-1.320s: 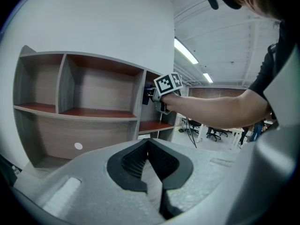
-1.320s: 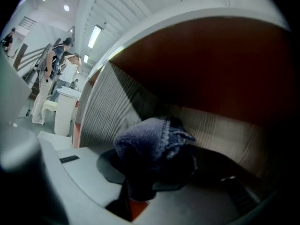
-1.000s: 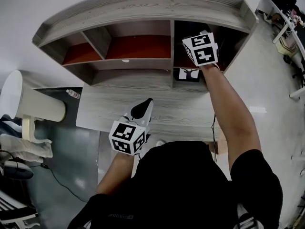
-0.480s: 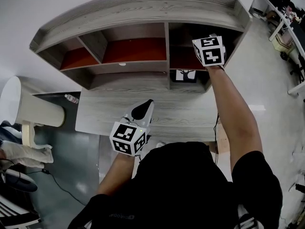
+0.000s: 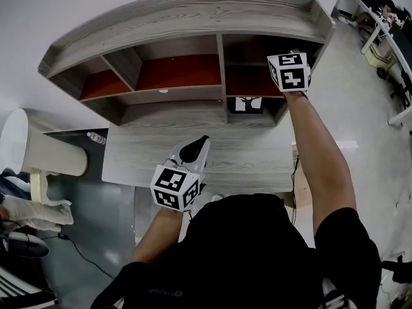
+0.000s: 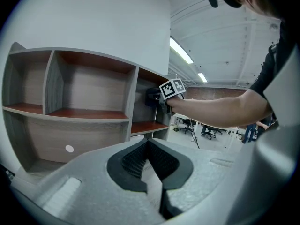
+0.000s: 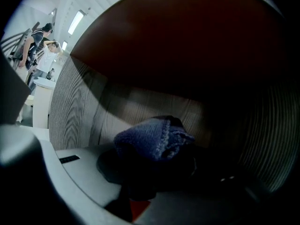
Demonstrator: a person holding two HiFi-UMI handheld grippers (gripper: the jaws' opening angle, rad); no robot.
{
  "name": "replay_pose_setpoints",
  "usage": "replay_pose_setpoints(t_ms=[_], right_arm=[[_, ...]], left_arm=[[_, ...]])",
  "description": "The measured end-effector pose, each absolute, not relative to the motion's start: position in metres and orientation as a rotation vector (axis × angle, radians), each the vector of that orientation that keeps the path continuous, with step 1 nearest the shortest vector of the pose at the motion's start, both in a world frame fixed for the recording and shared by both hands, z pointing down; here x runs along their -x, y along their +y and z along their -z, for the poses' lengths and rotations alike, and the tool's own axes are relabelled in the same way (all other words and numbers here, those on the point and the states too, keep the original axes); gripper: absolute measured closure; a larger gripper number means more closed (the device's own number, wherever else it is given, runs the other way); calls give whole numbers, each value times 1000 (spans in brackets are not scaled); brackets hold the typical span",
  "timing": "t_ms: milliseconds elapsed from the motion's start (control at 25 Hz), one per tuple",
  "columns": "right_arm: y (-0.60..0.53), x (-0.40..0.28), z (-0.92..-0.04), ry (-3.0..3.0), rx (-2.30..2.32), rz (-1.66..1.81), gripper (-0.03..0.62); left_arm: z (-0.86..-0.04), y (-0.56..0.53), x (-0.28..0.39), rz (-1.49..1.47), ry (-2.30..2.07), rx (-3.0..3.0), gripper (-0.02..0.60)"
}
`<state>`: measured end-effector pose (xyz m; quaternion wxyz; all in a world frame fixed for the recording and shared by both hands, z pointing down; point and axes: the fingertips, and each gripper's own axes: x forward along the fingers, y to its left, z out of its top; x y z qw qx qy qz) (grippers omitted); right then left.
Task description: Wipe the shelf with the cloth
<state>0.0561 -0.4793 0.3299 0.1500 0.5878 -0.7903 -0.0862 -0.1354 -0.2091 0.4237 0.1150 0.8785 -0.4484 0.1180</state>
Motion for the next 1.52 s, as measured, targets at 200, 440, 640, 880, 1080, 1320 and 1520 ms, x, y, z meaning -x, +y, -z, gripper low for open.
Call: replay_pose_setpoints(t_ms=[200,440,640,880,1080,1320,1520], right_arm=[[-481,-66,-331,-2250,-1715,238,494],[-481,-69,-331,-2247,-1726,237,494],[-477,-67,-330,-2287,-1738,241,493],[-459,-52,-334,-2423,-1733,227,493],[-446,-27,-351,-2494,-1664,193,493],[-443,3,-381,-2499,-1549,161,493],[-446,34,-401,-2497,-1446,141,493]], left_arm=[[-422,-210,129,-351,-1294,-2592,572],[-422,-212,129,-357,-1291,-2593,573],[-422,-213,131,-354,-1301,-2585,572],[-422,-213,137,-351,-1326,-2572,572],[-421,-212,142,-353,-1350,-2564,573],[-424,-207,144,-346,-1376,-2547,572],[-425,-203,149,-340,-1403,-2524,572]])
